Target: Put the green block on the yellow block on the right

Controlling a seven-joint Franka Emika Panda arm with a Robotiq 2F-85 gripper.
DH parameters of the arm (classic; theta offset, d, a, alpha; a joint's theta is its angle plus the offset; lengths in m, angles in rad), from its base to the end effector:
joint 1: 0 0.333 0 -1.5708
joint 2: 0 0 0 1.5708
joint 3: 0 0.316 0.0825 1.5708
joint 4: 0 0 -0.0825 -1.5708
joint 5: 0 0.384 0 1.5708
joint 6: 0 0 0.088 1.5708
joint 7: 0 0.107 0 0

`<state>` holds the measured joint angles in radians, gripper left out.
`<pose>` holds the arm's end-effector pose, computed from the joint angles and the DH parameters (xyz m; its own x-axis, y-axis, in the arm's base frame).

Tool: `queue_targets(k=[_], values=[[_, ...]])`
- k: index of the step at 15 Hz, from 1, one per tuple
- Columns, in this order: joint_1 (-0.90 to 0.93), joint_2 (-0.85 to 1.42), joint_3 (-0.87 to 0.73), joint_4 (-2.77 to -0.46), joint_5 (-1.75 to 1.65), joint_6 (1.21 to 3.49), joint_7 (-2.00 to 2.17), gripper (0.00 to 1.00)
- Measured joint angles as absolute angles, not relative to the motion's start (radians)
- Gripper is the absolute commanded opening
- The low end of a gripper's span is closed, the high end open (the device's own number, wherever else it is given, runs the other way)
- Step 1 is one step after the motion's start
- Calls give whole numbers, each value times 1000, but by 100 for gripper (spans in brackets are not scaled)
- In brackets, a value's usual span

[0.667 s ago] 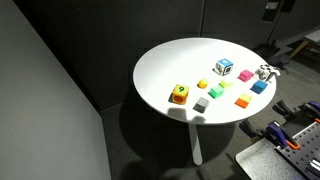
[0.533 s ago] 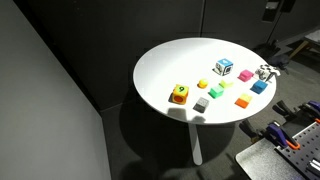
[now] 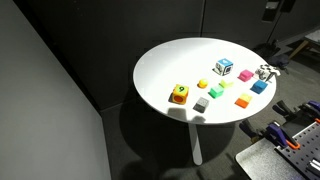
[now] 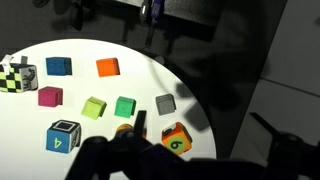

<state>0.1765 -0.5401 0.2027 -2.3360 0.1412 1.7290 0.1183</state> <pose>0.3489 0.1627 0.5235 0.9766 0.2002 -0.0782 0.1989 -0.9797 -0.0246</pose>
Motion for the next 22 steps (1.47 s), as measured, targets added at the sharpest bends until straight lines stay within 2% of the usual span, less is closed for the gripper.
queue_targets(k=[8, 16, 22], values=[[176, -515, 203, -2421, 140, 1799, 116, 100], [160, -494, 189, -2625, 138, 2120, 117, 100], [92, -410, 141, -2665, 138, 2267, 123, 100]])
